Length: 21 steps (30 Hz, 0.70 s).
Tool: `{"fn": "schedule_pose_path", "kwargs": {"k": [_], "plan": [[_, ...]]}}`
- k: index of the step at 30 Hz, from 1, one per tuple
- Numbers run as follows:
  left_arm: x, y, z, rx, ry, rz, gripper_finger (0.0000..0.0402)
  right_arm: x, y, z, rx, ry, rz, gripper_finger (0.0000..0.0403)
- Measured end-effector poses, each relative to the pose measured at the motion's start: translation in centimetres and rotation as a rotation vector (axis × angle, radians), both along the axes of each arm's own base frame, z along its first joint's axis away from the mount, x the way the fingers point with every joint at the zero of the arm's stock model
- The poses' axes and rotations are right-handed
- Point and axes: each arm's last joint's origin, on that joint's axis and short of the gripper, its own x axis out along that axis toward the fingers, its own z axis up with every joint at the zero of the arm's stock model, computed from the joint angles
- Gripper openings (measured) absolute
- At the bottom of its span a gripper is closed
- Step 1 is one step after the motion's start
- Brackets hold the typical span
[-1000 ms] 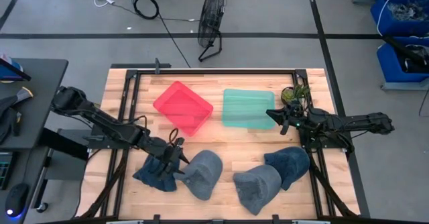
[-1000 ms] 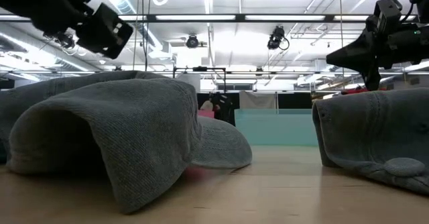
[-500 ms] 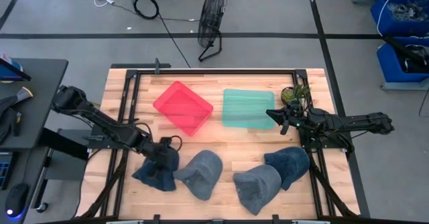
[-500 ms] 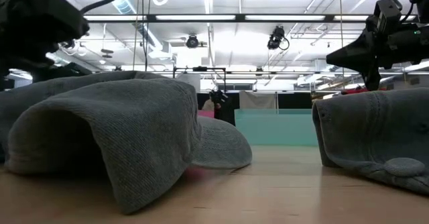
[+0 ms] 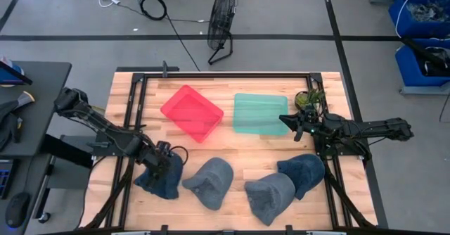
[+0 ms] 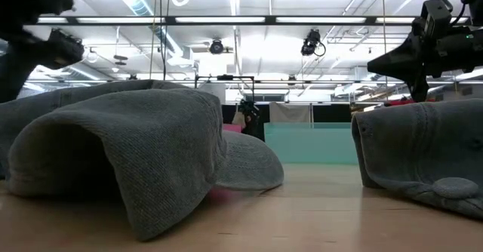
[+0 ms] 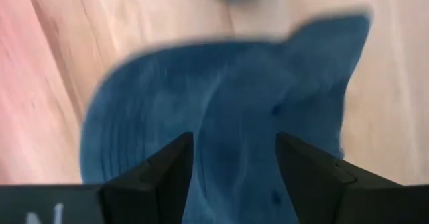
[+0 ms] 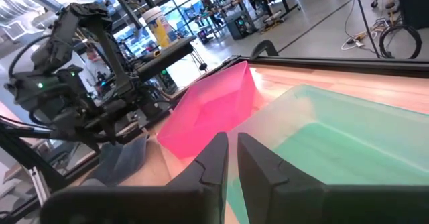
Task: Pick & Place hat
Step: Put the left blue cap into the red bin
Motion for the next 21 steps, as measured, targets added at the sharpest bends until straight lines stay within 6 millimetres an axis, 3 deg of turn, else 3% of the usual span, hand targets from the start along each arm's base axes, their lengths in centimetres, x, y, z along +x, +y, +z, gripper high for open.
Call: {"fn": "schedule_pose_path", "kwargs": {"k": [10, 13, 18, 21], "plan": [[-1.6, 0.8, -3.0, 0.118, 0.048, 0.103, 0.0202, 0.0, 0.0, 0.0, -0.003, 0.002, 0.0, 0.0041], [-1.7, 0.7, -3.0, 0.136, 0.038, 0.035, 0.0158, 0.0, 0.0, 0.0, -0.003, 0.001, 0.0, 0.0041], [-1.6, 0.7, -3.0, 0.141, 0.027, -0.016, 0.0033, 0.0, 0.0, 0.0, -0.004, 0.002, 0.0, 0.0041], [-1.3, 0.7, -2.7, 0.134, 0.006, 0.03, 0.0014, 0.0, 0.0, 0.0, -0.006, 0.003, 0.0, 0.0041]]}}
